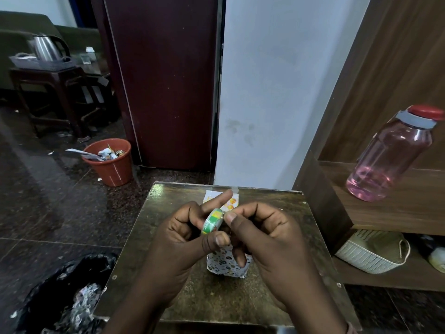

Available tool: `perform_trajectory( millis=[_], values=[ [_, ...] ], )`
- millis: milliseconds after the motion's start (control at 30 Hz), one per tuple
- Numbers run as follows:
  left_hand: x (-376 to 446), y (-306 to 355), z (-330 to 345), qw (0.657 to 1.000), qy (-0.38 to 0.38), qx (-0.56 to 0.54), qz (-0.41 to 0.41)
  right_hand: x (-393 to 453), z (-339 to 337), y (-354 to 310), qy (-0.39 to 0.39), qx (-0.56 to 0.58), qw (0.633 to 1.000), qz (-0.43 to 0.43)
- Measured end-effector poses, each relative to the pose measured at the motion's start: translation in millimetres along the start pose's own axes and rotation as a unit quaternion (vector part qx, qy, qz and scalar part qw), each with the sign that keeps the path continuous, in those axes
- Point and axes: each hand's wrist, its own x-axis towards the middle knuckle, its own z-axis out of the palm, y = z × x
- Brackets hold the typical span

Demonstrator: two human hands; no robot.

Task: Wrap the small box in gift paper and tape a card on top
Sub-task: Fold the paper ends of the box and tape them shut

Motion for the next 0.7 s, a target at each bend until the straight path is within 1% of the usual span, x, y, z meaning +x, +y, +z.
perform_trajectory(
  millis=[100, 167, 267, 367, 433, 600, 700],
  values=[
    [0.6, -3.2, -0.8, 1.000, 0.004, 0.009, 0.008, 0.2, 2.2, 2.0, 0.010, 0.002, 1.000, 0.014],
    [1.1, -5.3, 0.8, 1.000, -0.003, -0.010, 0.006, -0.4, 4.4, 1.3, 0.013, 0.021, 1.000, 0.019],
    [0.7, -7.4, 3.2, 1.000, 0.011, -0.020, 0.005, -1.6, 6.8, 0.2, 0.021, 0.039, 0.999, 0.014],
    [1.5, -7.7, 2.7, 1.000, 0.021, -0.013, 0.006, -2.9, 8.3, -0.8, 0.023, 0.031, 0.999, -0.013],
    [2.4, -7.2, 1.4, 0.999, 0.018, -0.030, 0.007, -2.5, 9.7, 0.5, 0.015, 0.018, 1.000, -0.022],
    [1.6, -5.5, 0.6, 0.999, 0.016, -0.030, 0.014, 0.9, 8.0, 9.5, 0.017, -0.021, 0.999, -0.021],
    [0.7, -5.2, 2.1, 1.000, 0.007, -0.023, 0.009, 1.2, 7.8, 8.4, 0.014, -0.006, 1.000, -0.017]
  ],
)
